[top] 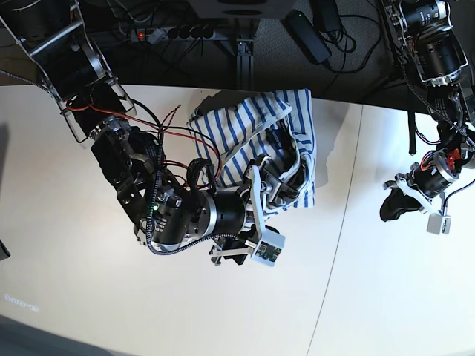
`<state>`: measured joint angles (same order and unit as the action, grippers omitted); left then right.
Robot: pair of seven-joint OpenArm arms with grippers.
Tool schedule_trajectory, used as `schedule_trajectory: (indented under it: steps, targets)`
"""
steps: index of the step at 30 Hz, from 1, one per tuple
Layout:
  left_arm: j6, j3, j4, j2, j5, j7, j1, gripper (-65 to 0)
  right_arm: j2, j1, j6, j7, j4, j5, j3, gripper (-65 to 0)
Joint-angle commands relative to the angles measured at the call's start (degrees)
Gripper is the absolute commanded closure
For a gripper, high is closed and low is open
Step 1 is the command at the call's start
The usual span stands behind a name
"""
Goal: Fold the T-shirt properly
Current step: 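Tuck and flatten the bundle's loose cloth with the right gripper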
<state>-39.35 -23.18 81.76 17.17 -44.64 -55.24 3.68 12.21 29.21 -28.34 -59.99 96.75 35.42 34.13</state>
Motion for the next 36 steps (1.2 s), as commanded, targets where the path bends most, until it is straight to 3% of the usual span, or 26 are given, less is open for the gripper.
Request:
schedule_trajectory:
  steps: [1,19,21,26,30,36]
  targets:
    - [-0.65,-0.15,1.09,0.79,-1.14,1.2,1.05,0.0,-0.15,1.36,-3.61,1.36,0.74,0.85,0.02,-44.1]
    - [-0.65,-0.15,1.09,0.79,-0.98,1.22,1.07,0.0,0.17,-4.02,-3.61,0.07,0.17,0.76,1.2,-43.5]
    - [-0.65,-0.15,1.09,0.79,-0.96,1.2,1.07,0.0,0.15,-4.0,-3.56,1.05,0.17,-0.55,1.2,-36.6]
    - [-0.65,-0.15,1.09,0.81,-0.96,1.18,1.07,0.0,0.15,-4.02,-3.56,5.22,0.17,-4.37,1.2,-2.2]
    - [-0.65,-0.15,1.09,0.79,-0.96,0.98,1.05,0.0,0.13,-4.02,-3.56,9.22,0.17,-6.1,1.2,0.0]
    - [-0.65,-0.15,1.09,0.79,-0.96,1.01,1.05,0.0,-0.17,-4.0,-3.56,10.27,0.17,-5.88,1.2,0.0]
